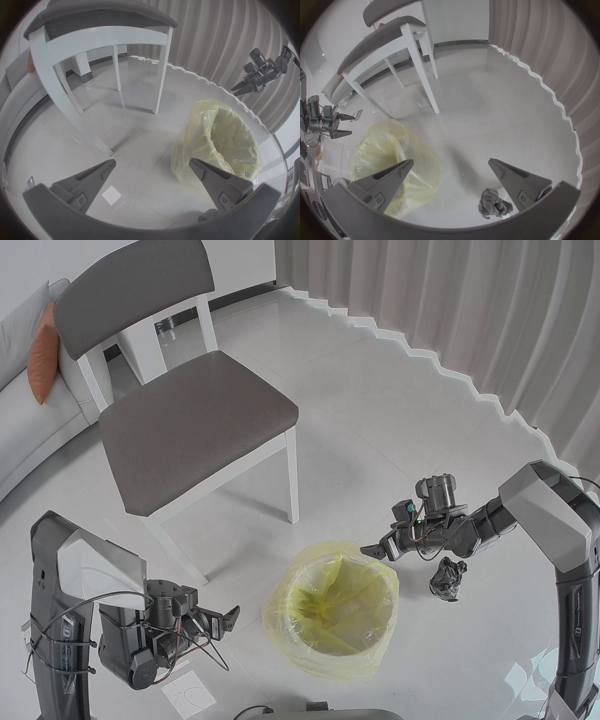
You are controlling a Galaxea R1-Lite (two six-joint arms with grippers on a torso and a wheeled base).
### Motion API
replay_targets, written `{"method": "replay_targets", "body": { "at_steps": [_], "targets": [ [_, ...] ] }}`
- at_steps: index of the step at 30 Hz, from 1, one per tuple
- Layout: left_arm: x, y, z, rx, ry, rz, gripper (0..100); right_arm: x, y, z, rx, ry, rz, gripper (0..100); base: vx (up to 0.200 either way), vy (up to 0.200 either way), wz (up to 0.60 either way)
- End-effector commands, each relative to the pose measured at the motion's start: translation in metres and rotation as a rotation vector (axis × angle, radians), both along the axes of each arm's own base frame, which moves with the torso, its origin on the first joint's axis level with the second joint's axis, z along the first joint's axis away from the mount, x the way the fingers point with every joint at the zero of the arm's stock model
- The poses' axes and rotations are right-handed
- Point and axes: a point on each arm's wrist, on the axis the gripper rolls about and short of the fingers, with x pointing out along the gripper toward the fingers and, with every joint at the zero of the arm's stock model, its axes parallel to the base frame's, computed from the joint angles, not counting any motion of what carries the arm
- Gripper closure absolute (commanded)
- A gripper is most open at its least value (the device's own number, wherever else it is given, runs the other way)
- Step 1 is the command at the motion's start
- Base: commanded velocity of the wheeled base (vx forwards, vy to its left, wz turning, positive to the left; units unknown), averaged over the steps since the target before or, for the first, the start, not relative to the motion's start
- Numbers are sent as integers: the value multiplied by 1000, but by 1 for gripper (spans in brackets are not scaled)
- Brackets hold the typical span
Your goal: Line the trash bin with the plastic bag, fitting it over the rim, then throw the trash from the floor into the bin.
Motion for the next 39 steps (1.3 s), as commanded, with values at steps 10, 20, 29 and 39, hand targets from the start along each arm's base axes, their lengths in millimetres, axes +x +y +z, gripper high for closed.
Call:
{"method": "replay_targets", "body": {
  "at_steps": [10, 20, 29, 39],
  "targets": [
    [-4, 1, 9, -11, -21, -4, 0, 10, -10, -43, -22, 43, -19, 0, 0, 0, 0],
    [-3, 1, 8, -12, -21, -5, 0, 8, -11, -63, -39, 89, -15, 0, 0, 0, 0],
    [-1, 1, 8, -20, -28, -1, 0, 4, -16, -69, -66, 120, -8, 0, 0, 0, 0],
    [-2, -5, 10, -38, -30, -20, 0, -26, -64, -21, -120, 88, -51, 0, 0, 0, 0]
  ]
}}
